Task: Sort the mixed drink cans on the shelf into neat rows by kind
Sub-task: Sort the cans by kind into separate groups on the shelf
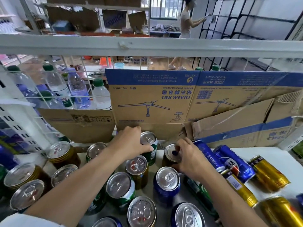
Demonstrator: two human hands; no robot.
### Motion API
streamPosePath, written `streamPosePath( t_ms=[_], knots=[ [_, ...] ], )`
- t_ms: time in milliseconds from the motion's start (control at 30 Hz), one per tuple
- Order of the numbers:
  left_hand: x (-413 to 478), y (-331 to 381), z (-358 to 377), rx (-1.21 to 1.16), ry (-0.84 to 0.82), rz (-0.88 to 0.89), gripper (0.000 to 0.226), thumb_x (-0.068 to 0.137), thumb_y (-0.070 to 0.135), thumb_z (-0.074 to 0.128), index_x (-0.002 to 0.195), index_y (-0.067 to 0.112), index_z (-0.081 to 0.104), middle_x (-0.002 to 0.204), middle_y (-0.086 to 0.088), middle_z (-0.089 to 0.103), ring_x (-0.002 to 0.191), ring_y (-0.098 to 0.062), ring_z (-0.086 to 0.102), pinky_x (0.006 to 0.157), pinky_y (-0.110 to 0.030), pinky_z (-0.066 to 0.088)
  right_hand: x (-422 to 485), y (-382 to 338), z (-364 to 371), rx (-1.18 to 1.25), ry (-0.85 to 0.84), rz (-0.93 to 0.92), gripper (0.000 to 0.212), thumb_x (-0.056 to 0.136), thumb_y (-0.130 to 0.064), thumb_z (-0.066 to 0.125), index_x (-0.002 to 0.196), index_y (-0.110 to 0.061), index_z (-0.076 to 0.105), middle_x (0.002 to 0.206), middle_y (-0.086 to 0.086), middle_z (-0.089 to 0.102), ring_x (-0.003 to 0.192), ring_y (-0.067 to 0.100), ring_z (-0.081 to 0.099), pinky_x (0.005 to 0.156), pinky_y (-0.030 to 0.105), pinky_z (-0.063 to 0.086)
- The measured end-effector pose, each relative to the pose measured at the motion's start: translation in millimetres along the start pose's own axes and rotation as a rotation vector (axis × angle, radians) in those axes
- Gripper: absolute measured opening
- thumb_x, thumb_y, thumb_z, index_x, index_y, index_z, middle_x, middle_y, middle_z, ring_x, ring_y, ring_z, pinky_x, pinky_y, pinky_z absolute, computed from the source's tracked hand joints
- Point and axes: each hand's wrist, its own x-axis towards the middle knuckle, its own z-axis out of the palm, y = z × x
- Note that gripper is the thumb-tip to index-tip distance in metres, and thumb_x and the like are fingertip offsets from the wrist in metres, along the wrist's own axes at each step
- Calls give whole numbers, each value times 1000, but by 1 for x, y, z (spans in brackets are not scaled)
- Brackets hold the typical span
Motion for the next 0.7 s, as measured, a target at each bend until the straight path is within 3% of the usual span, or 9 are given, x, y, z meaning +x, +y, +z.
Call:
streamPosePath(
  t_ms=[167, 300, 400, 500, 600, 700],
  knots=[
    [-3, 1, 1, 0, 4, 16, 45, 80, 57, 67, 99, 20, 50, 76, 11, 50, 66, -5, 49, 49, -25, 32, -1, 8, 8, 184, -78, 107, 70, 74, -19, 81, 119, -30, 30, 108, 2, 61, 93, 18, 59, 79, 29, 48],
    [-8, 0, 1, 49, -6, 30, 47, 84, 57, 63, 108, 18, 53, 86, 5, 58, 76, -14, 57, 58, -29, 43, -1, 12, 7, 299, 17, 111, 60, 71, -22, 81, 112, -33, 39, 104, 2, 63, 90, 19, 63, 74, 31, 52],
    [-15, -3, -3, 48, 5, 46, 47, 89, 54, 57, 118, 18, 53, 95, 3, 63, 82, -15, 59, 66, -31, 49, -2, 7, -7, 569, 97, 63, 56, 75, -19, 77, 118, -30, 43, 109, -7, 61, 102, 19, 61, 86, 37, 51],
    [-24, -3, -10, 45, 21, 59, 45, 91, 50, 55, 123, 18, 52, 104, 0, 65, 87, -16, 60, 72, -31, 51, 1, -3, -29, 835, 81, 138, 63, 82, -14, 74, 125, -25, 29, 117, 3, 52, 104, 24, 57, 75, 37, 54],
    [-35, -3, -7, 32, 3, 66, 44, 91, 48, 55, 124, 19, 50, 102, 1, 62, 85, -17, 59, 69, -31, 49, 2, -16, -44, 733, -46, 260, 61, 82, -19, 74, 124, -20, 30, 111, 4, 50, 97, 23, 59, 68, 32, 53],
    [-46, -3, 6, 43, -33, 74, 62, 91, 51, 53, 141, 19, 36, 124, -5, 58, 107, -25, 59, 84, -37, 50, 1, -28, -45, 279, -128, 202, 38, 79, -26, 74, 108, -16, 53, 93, -5, 55, 89, 17, 58, 64, 24, 47]
  ],
)
